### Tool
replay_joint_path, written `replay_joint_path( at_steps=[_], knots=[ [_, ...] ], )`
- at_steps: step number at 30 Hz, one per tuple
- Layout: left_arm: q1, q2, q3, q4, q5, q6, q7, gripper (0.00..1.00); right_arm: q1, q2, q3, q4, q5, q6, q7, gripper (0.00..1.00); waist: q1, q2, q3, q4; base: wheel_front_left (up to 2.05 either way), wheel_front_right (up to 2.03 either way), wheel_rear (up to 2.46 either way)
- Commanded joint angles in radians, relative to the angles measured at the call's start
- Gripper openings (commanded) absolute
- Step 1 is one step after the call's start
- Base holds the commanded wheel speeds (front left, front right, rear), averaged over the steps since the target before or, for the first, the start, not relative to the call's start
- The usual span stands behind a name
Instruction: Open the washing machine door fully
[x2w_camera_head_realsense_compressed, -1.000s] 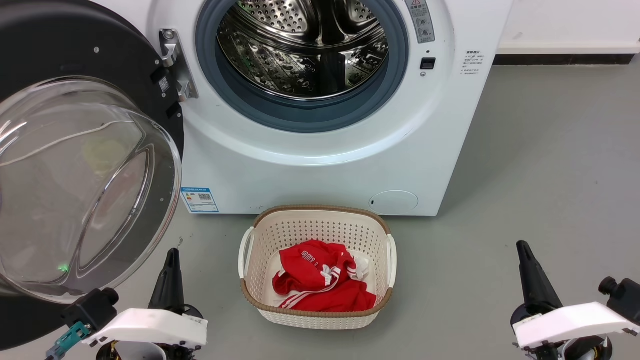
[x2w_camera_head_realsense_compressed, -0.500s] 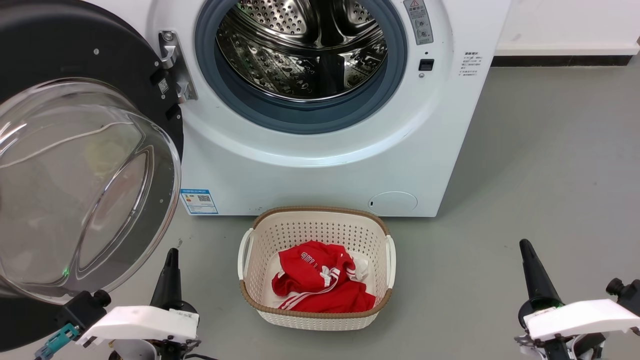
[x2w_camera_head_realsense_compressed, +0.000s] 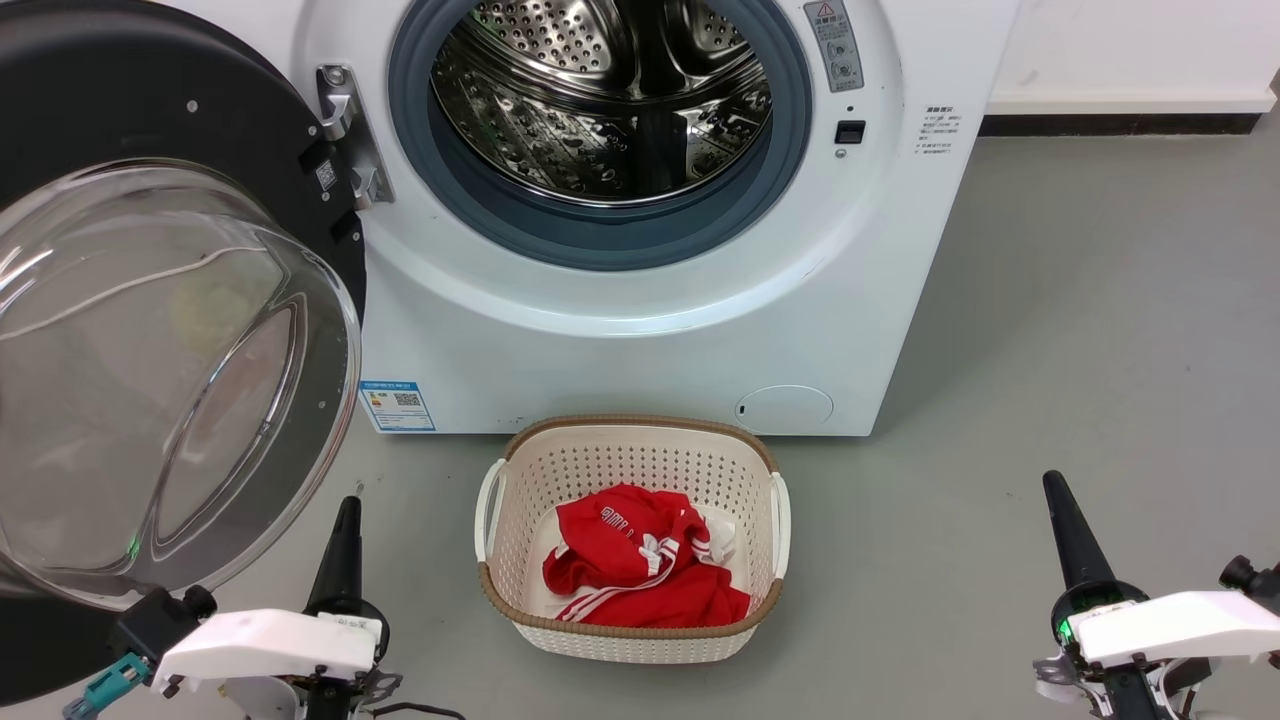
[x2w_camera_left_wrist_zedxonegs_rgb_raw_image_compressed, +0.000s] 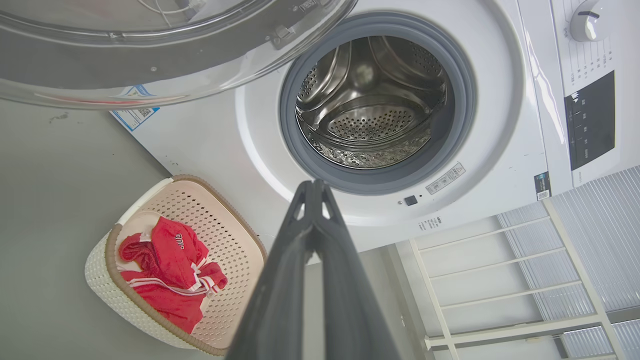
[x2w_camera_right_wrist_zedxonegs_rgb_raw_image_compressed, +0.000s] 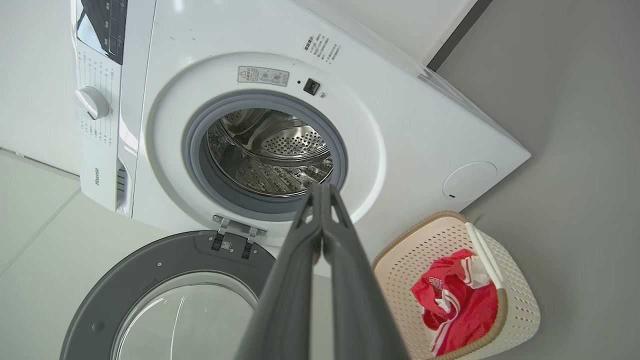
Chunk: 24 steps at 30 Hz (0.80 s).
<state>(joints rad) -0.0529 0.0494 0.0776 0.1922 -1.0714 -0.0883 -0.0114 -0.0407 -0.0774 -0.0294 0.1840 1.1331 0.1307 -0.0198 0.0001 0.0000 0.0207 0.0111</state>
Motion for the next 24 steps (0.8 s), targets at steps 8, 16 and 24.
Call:
replay_joint_path(
  at_steps=[8,16,24],
  knots=[
    [-0.032,0.002,0.010,0.004,-0.099,-0.011,0.022,0.00,-0.029,-0.006,-0.010,0.005,0.095,0.000,0.018,0.00,0.0000,0.0000,-0.002,-0.001,0.00,0.00,0.00],
    [-0.038,0.001,0.015,0.013,-0.181,-0.019,0.043,0.00,-0.036,-0.005,-0.017,0.016,0.172,0.000,0.035,0.00,0.0000,0.0000,-0.005,-0.003,0.00,0.00,0.00],
    [-0.045,0.001,0.019,0.022,-0.258,-0.024,0.061,0.00,-0.045,-0.004,-0.023,0.025,0.244,0.000,0.049,0.00,0.0000,0.0000,-0.007,-0.004,0.00,0.00,0.00]
  ],
)
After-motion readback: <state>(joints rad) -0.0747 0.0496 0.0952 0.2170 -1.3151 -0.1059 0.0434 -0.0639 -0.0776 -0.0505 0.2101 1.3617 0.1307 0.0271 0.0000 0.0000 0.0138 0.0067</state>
